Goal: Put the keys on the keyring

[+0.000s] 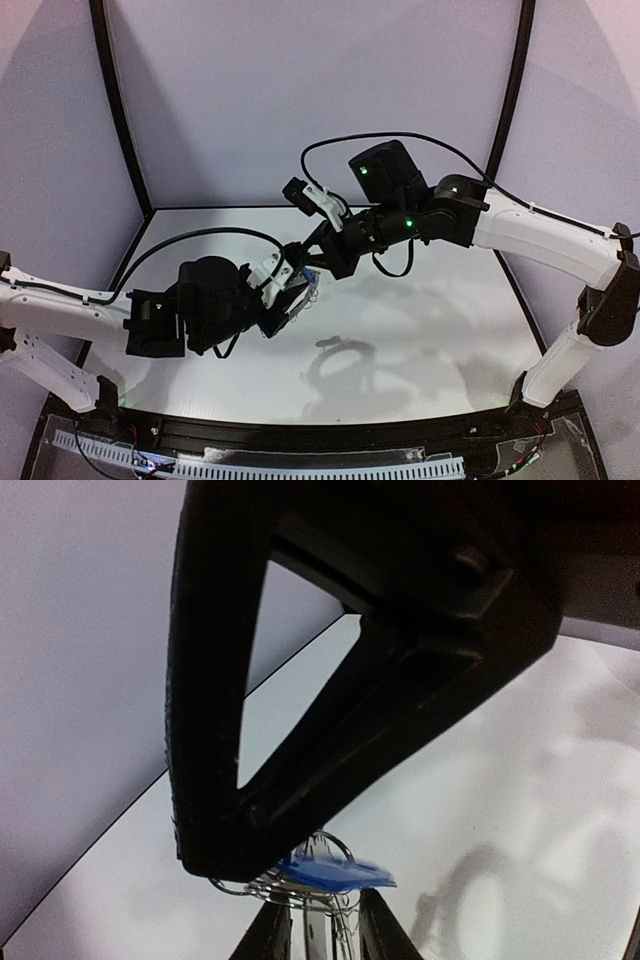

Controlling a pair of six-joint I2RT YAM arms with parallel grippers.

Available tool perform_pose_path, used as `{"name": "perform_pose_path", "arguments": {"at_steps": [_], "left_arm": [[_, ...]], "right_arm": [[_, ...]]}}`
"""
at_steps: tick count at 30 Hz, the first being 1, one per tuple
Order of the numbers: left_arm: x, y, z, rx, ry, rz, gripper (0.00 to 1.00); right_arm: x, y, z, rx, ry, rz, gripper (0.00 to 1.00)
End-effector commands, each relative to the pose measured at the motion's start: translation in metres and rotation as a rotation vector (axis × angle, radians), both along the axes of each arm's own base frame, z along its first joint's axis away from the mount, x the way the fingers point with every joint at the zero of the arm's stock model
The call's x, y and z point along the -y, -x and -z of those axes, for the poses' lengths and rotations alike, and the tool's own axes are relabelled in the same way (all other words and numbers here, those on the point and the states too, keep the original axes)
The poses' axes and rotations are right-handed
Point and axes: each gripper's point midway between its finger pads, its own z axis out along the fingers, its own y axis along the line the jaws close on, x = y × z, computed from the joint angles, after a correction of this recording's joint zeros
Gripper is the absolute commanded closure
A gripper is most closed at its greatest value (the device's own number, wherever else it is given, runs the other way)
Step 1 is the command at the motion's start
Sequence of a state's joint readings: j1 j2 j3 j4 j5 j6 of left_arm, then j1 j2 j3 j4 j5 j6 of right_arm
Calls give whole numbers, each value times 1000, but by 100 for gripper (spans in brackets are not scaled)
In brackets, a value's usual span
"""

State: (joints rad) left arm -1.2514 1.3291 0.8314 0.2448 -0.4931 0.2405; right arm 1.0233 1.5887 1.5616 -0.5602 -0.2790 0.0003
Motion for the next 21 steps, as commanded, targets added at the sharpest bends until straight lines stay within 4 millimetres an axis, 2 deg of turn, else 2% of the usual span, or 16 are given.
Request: {"name": "perform_pose_path", "arguments": {"at_steps": [1, 9, 18, 21], "left_arm": [[-4, -1, -24, 8, 78, -31, 77], [-8, -11, -29, 18, 88, -102, 86], [-9, -9, -40, 25, 116, -92, 83], [-8, -7, -44, 25, 126, -79, 78]], "right_arm": [[-8, 4, -21, 35, -68, -23, 100], [-10, 10, -15, 14, -60, -48, 100], [-9, 10, -10, 9, -50, -46, 100], [-10, 9, -8, 7, -46, -44, 100]]}}
